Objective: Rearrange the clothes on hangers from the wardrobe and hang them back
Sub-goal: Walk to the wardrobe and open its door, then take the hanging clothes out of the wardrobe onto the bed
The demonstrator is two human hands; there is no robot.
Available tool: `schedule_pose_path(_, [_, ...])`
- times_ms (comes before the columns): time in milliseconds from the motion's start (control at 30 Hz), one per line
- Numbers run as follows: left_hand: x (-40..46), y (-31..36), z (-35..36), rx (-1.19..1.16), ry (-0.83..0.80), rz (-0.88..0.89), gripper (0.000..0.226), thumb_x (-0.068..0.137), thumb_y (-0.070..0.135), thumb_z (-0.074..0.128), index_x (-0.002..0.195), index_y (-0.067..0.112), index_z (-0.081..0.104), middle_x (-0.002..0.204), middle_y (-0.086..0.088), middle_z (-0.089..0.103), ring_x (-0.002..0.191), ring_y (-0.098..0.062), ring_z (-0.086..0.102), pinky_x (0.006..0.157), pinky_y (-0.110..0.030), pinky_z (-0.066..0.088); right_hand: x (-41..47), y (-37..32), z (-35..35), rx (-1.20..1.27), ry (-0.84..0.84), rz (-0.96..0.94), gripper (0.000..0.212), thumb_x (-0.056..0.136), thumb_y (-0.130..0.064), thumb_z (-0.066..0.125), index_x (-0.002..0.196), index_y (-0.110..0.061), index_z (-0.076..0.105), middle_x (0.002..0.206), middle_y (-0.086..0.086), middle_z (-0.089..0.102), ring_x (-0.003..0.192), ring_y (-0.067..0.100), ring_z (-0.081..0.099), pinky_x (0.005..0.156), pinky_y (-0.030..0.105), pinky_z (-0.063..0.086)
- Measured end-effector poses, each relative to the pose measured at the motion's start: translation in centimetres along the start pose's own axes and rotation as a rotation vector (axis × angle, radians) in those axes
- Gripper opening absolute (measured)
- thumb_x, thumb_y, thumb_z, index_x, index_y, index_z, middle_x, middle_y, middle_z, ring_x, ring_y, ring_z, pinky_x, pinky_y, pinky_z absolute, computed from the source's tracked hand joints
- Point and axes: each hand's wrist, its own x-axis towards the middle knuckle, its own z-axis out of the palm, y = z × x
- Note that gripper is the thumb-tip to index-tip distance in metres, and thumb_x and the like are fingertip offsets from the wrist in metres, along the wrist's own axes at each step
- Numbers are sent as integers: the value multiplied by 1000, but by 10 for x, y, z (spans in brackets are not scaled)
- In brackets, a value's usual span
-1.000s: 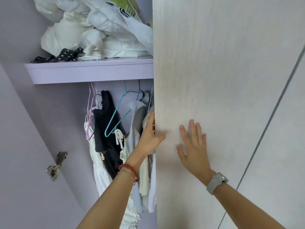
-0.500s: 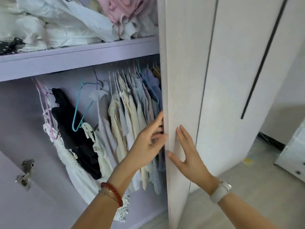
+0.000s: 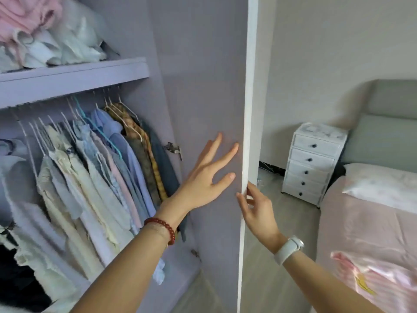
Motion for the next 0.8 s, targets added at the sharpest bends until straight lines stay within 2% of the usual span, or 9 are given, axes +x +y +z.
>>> schedule_pose_path(100, [40,5,20,118,-48,14,70,93,33,50,134,54,-4,145,24,-22,141,-15,-18,111,-37,12,15,18,-16,-78,245,96,11,92,-16,51,97,-8,57,74,-11,53,71,8,56,68,24,47])
schedule_pose_path(200, [72,6,39,334,-79,-6,74,93,30,47,138,51,-7,149,16,-28,140,-24,-24,112,-43,15,37,33,-31,-105,311,148,14,94,-13,47,81,-7,51,67,5,50,62,25,46,61,37,42])
schedule_pose_path(333, [104,6,58,547,-47,-39,77,93,23,43,141,43,-13,152,3,-28,139,-32,-21,112,-45,18,62,41,-52,-97,297,179,33,94,-8,41,66,-23,34,57,-6,33,53,13,27,56,29,27])
schedule_pose_path(400, [115,6,64,540,-27,-43,76,93,22,43,143,41,-11,152,2,-27,141,-32,-16,108,-42,26,69,40,-60,-59,250,203,22,94,-6,40,73,-12,43,60,4,37,55,19,31,58,31,29])
schedule_pose_path(467, [123,5,68,519,-22,-36,75,92,20,44,144,41,-7,152,4,-26,142,-32,-13,103,-40,34,73,44,-64,-39,207,242,14,94,-5,39,97,1,51,79,21,54,73,35,50,66,36,38])
schedule_pose_path(567, [132,3,68,481,-51,-16,73,92,18,45,146,39,0,153,6,-23,142,-31,-11,97,-38,41,76,52,-69,-98,151,309,39,93,-6,37,132,-2,41,122,17,55,114,30,51,84,28,42])
schedule_pose_path(667, [129,-1,59,466,-50,29,64,93,16,45,147,32,14,155,4,-14,143,-28,-6,107,-40,28,70,49,-63,-218,225,216,47,92,-6,39,139,-10,34,140,7,42,131,20,37,102,24,31])
schedule_pose_path(733, [116,-8,51,434,22,21,57,93,15,44,145,26,25,157,-1,-2,143,-24,-1,113,-45,12,64,35,-55,-372,329,14,48,90,-9,40,138,-10,34,143,10,36,133,22,30,106,25,23])
schedule_pose_path(800, [96,-23,43,420,133,4,51,91,13,48,140,20,38,154,-7,15,142,-26,11,113,-49,8,60,23,-42,-483,326,-185,46,88,-16,37,134,-12,36,138,14,39,129,24,33,105,30,25])
